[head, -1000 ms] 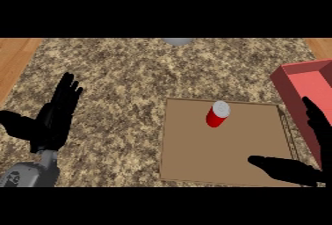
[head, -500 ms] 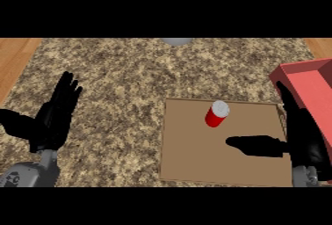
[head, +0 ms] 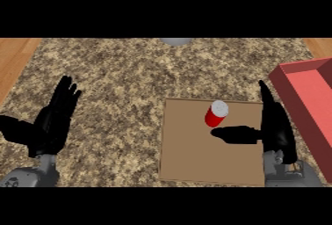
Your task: Pick the can from the tray and place it in the cardboard box
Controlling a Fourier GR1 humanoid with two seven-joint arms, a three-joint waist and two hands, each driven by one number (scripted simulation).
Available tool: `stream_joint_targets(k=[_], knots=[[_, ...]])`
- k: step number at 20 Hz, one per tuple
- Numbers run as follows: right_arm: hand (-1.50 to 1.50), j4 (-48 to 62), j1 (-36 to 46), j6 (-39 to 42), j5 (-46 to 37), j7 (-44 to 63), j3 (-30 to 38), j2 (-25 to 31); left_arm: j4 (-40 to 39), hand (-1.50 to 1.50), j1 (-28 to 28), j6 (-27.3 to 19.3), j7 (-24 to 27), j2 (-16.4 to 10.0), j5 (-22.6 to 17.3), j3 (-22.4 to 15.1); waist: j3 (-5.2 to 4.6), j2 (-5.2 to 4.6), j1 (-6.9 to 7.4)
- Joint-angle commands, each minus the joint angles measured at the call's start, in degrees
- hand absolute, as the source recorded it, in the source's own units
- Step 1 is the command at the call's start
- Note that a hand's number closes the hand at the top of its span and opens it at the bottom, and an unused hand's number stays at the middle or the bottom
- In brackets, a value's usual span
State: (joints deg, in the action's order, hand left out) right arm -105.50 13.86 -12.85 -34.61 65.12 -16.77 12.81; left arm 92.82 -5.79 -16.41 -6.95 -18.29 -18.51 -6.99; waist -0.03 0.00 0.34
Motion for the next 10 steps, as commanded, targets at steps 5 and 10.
stream_joint_targets(k=[5, 10], knots=[[-1.5, 3.8, -0.2, -0.4, -3.8, 3.0, 1.9, -6.2, -1.2, 0.0, -1.7, 0.2, -0.8, 2.5, 2.5, 0.8, 0.02, -0.01, -0.35], [-1.5, 4.6, 0.3, 1.6, -5.9, 3.8, 2.0, -8.8, -0.9, 0.0, -2.0, -0.5, -1.6, 3.2, 5.1, 1.3, 0.02, 0.04, -0.37]])
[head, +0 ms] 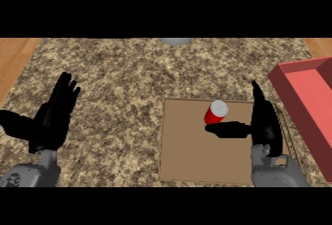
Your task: Pick the can from the tray and place it in the cardboard box
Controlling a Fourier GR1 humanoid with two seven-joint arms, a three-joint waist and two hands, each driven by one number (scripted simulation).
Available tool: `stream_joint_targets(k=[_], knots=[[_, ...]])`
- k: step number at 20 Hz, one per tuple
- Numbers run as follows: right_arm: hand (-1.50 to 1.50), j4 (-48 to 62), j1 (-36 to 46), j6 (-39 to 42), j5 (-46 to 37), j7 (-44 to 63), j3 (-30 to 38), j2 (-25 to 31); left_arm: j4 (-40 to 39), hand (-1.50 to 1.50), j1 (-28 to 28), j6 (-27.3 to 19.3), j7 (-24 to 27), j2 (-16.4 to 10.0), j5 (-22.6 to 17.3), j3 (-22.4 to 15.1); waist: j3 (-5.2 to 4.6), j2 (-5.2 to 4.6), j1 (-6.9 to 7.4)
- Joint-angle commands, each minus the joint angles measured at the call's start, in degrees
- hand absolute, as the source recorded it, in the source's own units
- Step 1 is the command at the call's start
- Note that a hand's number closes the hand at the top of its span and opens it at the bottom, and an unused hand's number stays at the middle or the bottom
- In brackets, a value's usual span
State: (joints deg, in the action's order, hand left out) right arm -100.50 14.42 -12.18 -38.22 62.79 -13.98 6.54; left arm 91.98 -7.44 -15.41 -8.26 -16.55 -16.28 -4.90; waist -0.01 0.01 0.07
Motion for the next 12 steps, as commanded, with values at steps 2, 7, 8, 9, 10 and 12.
stream_joint_targets(k=[2, 7, 8, 9, 10, 12], knots=[[-1.5, 7.3, 4.9, 1.4, 0.7, 1.4, 3.7, -2.8, -1.5, 0.0, 0.4, 0.8, 1.3, 2.3, 1.6, 0.4, 0.0, -0.05, 0.15], [-1.5, 7.2, 1.7, 2.9, -1.7, 1.4, 3.8, -2.4, 3.6, 0.0, 3.6, 1.4, -0.6, 3.0, 2.1, -0.4, 0.0, 0.0, 0.14], [-1.5, 6.2, 0.0, -0.7, -7.0, 4.7, -1.9, -6.3, -0.8, 0.0, -0.1, 1.7, 1.0, 3.3, 2.1, 0.8, -0.02, -0.02, -0.09], [-1.5, 5.2, 0.8, 2.7, -4.8, 2.7, 2.2, -4.1, 4.9, 0.0, 3.8, 1.7, -2.0, 1.8, 2.3, 1.9, 0.01, 0.05, 0.1], [-1.5, 5.3, 2.4, 3.9, -3.2, 3.1, 4.6, -3.6, 7.3, 0.0, 3.9, 1.9, -4.9, 0.9, 1.0, 2.8, 0.01, 0.06, 0.16], [-1.5, 8.2, 1.6, 2.6, -4.1, 0.4, 4.3, -4.7, 8.4, 0.0, 3.5, 1.6, -6.2, 1.7, 2.4, 1.9, 0.02, 0.03, 0.13]])
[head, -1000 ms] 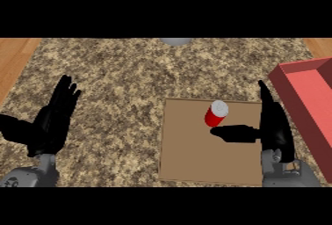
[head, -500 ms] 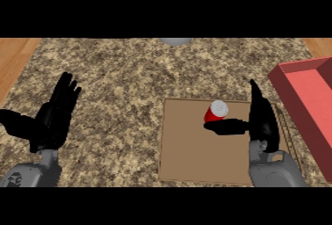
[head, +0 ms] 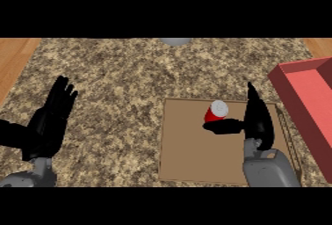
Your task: Pick the can from the tray and place it in the cardboard box
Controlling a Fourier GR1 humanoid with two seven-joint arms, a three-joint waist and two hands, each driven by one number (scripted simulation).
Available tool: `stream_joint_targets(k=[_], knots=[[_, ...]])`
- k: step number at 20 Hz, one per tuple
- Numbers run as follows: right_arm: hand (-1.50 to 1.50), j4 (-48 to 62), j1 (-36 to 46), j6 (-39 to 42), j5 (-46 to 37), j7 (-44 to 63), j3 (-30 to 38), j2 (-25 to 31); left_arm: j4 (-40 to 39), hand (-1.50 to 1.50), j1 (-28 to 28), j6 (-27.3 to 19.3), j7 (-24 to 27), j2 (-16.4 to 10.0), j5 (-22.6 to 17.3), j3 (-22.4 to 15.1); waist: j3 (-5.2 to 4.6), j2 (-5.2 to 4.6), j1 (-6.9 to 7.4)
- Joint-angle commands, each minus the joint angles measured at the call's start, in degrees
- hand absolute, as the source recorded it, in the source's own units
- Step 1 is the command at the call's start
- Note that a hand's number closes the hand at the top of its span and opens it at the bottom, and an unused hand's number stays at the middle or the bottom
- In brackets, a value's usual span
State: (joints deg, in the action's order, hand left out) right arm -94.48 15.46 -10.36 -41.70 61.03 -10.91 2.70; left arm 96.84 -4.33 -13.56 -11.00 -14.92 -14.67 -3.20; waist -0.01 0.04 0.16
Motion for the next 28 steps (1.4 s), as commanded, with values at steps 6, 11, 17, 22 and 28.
stream_joint_targets(k=[6, 11, 17, 22, 28], knots=[[-1.5, 5.0, -0.7, -2.5, -0.5, 0.8, -1.8, -2.6, -3.5, 0.0, 2.3, 3.6, 4.7, 3.6, 1.9, 1.2, 0.0, -0.02, -0.02], [-1.5, 15.2, 7.4, -4.1, 1.5, -2.1, 1.7, -2.7, -7.5, 0.0, -3.6, 2.0, 3.1, 5.3, 4.2, 1.9, 0.01, -0.11, 0.08], [-1.5, 10.0, -1.1, -3.1, 1.6, -6.3, 1.7, -2.7, -2.6, 0.0, -1.9, 4.9, -0.5, 3.9, 4.3, 4.8, 0.01, -0.03, -0.12], [-1.5, 14.1, 2.1, -4.2, 1.9, -4.1, 0.3, -2.7, -1.9, 0.0, -3.6, 5.3, -2.7, 4.2, 4.2, 5.7, 0.01, -0.05, -0.06], [-1.5, 19.8, 6.4, -6.6, 1.7, -6.0, 1.1, -2.7, 0.1, 0.0, 0.8, 6.8, -0.9, 6.4, 4.8, 5.1, 0.01, -0.04, 0.07]])
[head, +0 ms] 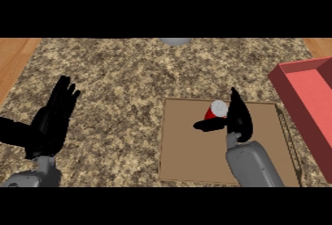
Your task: Pick the can from the tray and place it in the cardboard box
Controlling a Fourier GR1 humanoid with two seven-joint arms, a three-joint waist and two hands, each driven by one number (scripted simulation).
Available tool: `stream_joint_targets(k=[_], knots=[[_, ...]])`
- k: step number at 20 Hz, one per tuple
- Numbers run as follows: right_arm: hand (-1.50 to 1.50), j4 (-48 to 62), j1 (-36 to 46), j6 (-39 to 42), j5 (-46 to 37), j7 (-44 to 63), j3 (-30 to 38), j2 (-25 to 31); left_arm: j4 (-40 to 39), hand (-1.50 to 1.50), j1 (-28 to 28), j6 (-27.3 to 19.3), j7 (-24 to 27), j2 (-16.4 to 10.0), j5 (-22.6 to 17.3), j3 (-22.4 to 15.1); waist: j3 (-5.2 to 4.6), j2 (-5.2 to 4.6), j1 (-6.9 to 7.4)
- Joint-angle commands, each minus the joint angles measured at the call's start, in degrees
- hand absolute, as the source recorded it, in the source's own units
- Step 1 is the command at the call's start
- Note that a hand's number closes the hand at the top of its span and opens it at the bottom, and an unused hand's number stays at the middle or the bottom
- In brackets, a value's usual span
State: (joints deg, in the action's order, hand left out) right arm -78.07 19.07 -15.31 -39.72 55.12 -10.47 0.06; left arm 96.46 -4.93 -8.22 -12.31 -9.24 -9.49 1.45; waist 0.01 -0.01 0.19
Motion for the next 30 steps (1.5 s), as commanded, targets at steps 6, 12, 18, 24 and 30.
stream_joint_targets(k=[6, 12, 18, 24, 30], knots=[[1.5, 1.9, 0.1, -0.3, -4.4, -3.1, -2.7, 0.1, 2.7, 0.0, 0.1, -0.3, -3.1, 0.6, 2.1, -0.1, 0.0, 0.06, 0.06], [1.5, -1.8, -1.6, 1.0, -9.5, -0.5, -3.1, 1.3, -4.4, 0.0, -3.4, 0.3, 0.9, 2.2, 2.3, 1.4, -0.02, 0.04, -0.27], [1.5, 1.4, -1.3, 13.7, -11.5, -17.8, -21.0, 4.9, -2.8, 0.0, -4.2, 1.2, -0.9, 0.9, 1.1, 1.8, -0.04, -0.03, 1.03], [1.5, -3.9, -1.7, 13.2, -18.3, -24.1, -27.7, 8.6, -4.0, 0.0, -2.2, 2.0, 2.1, 1.5, 1.1, 2.2, -0.03, 0.07, -0.24], [1.5, -20.1, -1.5, 22.7, -22.9, -19.9, -30.5, 10.2, -2.9, 0.0, -2.4, 1.7, 0.2, 1.1, 1.3, 2.7, -0.03, 0.15, -0.46]])
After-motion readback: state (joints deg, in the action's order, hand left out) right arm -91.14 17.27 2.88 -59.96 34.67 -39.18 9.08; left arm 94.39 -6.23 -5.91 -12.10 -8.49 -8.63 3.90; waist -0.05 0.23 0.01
